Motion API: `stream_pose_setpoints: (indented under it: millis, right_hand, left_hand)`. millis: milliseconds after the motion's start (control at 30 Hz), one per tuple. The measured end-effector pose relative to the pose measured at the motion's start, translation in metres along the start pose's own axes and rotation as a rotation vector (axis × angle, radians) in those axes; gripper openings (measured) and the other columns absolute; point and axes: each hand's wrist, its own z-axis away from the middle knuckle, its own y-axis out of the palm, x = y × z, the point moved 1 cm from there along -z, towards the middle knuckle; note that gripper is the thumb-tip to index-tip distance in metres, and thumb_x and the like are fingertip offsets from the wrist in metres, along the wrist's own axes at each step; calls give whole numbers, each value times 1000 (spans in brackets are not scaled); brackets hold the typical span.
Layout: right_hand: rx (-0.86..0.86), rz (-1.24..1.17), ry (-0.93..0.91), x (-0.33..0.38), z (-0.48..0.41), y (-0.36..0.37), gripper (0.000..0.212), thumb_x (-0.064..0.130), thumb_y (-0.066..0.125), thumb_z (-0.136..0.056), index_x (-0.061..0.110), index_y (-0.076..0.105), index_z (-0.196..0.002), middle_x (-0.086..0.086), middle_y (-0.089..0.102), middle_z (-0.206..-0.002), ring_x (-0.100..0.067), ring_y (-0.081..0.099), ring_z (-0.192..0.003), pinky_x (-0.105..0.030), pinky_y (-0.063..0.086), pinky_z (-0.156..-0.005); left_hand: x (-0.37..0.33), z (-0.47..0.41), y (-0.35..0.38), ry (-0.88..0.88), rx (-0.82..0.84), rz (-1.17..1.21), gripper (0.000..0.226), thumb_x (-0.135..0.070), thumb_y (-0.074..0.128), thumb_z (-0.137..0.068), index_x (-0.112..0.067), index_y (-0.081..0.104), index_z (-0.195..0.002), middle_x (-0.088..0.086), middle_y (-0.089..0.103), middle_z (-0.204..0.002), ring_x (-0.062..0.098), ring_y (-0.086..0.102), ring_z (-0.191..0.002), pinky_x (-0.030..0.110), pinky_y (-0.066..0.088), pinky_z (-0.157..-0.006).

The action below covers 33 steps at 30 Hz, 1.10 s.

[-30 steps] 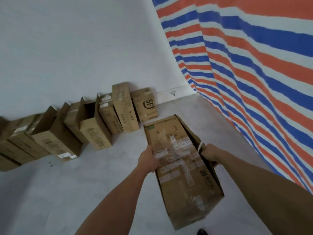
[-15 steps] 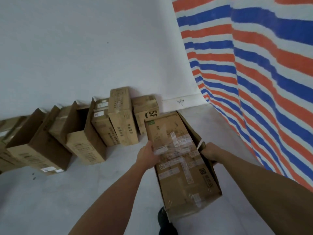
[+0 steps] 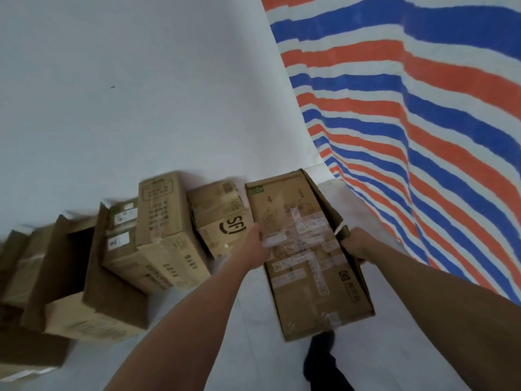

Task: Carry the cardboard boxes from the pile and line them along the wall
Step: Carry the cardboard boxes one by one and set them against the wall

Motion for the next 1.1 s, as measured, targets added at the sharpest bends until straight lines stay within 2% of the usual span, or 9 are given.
stream_pose_setpoints:
  millis: [200,300,400,500,633,733,833,1000,1100]
  right_hand:
    - [31,-10,-15,64,-146,-29,25,27,59,-94,3,64,-96,-16,69,-92,-30,67,-80,-32,54,-60]
    - [56,16,-8,97,-212,-41,28,29,59,-93,2,64,-98,-17,67,-93,-30,66,-79,-31,54,-58]
    - [48,68,-10,129,-265,-50,27,28,57,-94,2,62,-97,-18,66,-94,-32,65,-81,-36,57,-65]
    - [45,106,-3,159,-314,-45,29,29,57,-94,2,64,-97,-17,66,-93,-33,66,-80,-40,60,-73]
    - [24,174,26,193,-382,-26,26,28,54,-94,4,64,-98,-13,63,-89,-30,62,-79,-34,52,-70]
    - [23,188,101,216,-440,-1,26,28,55,-94,5,63,-101,-14,64,-95,-30,62,-82,-34,51,-71]
    - [32,166,172,235,-490,22,23,25,55,-94,5,63,-98,-14,62,-90,-30,58,-76,-31,45,-65]
    - [81,80,272,249,-551,57,17,13,52,-92,0,62,-95,-21,65,-96,-36,63,-86,-42,54,-75]
    - [114,65,313,254,-589,79,16,10,50,-94,-1,62,-95,-21,65,-96,-35,61,-83,-39,51,-70]
  left_hand:
    - [-10,-148,-19,-103,-13,18,33,-11,66,-77,-17,41,-98,4,54,-92,22,53,-80,36,45,-67]
    - [-8,-220,-28,-146,2,8,35,-16,65,-71,-20,44,-100,4,58,-96,26,60,-87,47,55,-78]
    - [-4,-276,-40,-169,1,-11,34,-15,64,-72,-20,45,-99,5,58,-96,28,60,-87,52,55,-79]
    - [9,-320,-54,-195,16,-3,30,-17,65,-77,-20,45,-99,5,58,-97,27,60,-87,49,55,-80]
    - [38,-392,-63,-189,32,-8,22,-29,62,-90,-16,51,-104,4,59,-98,25,59,-87,41,53,-76]
    - [73,-458,-66,-173,56,-1,9,-20,51,-97,-12,52,-97,8,61,-95,27,58,-85,38,48,-72]
    - [99,-514,-71,-173,73,18,12,-13,45,-98,-13,50,-87,6,57,-90,27,58,-85,35,43,-69]
    - [135,-580,-70,-171,124,-16,10,-13,46,-99,-9,52,-92,7,58,-89,26,57,-82,37,47,-70]
    - [159,-617,-60,-185,137,-36,9,-15,47,-99,-13,50,-90,4,56,-87,24,55,-79,34,46,-67]
